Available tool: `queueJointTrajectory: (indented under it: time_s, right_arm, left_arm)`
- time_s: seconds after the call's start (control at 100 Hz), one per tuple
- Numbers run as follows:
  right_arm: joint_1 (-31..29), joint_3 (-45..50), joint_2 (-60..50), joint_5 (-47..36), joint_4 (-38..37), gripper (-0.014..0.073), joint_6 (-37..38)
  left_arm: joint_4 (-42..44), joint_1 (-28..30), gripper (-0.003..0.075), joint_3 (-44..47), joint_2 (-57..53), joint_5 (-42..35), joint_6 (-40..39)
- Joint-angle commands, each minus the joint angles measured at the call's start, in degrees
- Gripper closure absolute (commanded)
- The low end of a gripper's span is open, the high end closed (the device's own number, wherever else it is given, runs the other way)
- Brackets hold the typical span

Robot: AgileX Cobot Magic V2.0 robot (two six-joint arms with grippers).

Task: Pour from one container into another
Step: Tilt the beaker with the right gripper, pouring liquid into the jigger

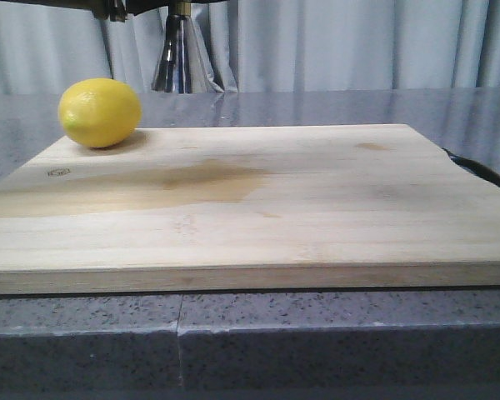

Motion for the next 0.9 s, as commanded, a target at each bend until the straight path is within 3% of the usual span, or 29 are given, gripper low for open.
queueJointTrajectory:
  time_s: [0.0, 0.89]
  right_arm:
    - [0.18, -2.27, -1.69, -2.21, -3.26, 0.0284, -0.86]
    - [0.18, -2.27, -1.69, -4.71, -7.82, 0.0285, -1.31]
  left_arm:
    - [-4.86, -0.50, 0.0481, -1.71, -2.50, 3.06, 0.07]
    - [-4.86, -0.50, 0.0481, -1.71, -2.50, 3.06, 0.07]
